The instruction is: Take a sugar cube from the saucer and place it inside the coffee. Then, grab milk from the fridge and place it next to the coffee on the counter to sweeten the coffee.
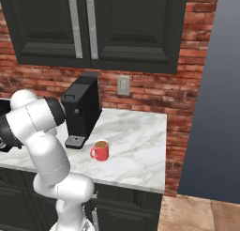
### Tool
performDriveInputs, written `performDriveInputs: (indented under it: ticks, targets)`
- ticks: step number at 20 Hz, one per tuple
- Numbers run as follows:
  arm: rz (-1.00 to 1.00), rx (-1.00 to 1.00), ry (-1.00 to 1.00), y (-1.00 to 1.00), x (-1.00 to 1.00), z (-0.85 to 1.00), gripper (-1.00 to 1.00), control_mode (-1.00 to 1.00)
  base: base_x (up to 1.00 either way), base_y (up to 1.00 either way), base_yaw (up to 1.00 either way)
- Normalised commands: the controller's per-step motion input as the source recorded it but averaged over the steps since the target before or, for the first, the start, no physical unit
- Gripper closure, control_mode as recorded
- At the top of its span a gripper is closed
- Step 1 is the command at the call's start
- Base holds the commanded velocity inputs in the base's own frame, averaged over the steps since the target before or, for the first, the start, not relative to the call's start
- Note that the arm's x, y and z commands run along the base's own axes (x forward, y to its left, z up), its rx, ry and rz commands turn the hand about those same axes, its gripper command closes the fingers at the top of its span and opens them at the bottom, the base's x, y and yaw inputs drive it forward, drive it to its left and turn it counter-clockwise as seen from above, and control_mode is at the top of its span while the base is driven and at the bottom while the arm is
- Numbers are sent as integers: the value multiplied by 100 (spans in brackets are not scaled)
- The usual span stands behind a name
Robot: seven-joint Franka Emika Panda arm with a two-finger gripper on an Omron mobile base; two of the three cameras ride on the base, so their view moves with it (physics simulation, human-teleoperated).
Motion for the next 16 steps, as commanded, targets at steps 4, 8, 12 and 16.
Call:
performDriveInputs:
  ticks: [4, 8, 12, 16]
  targets:
    - [0, 0, 0, 0, 3, -6, -100, -100, 0, 0, 0]
    - [0, 0, 0, 0, 0, -7, 100, -100, 0, 0, 0]
    - [0, 0, 0, 0, 0, -7, 100, -100, 0, 0, 0]
    - [0, 1, -3, 0, 0, -1, 100, -100, 0, 0, 0]
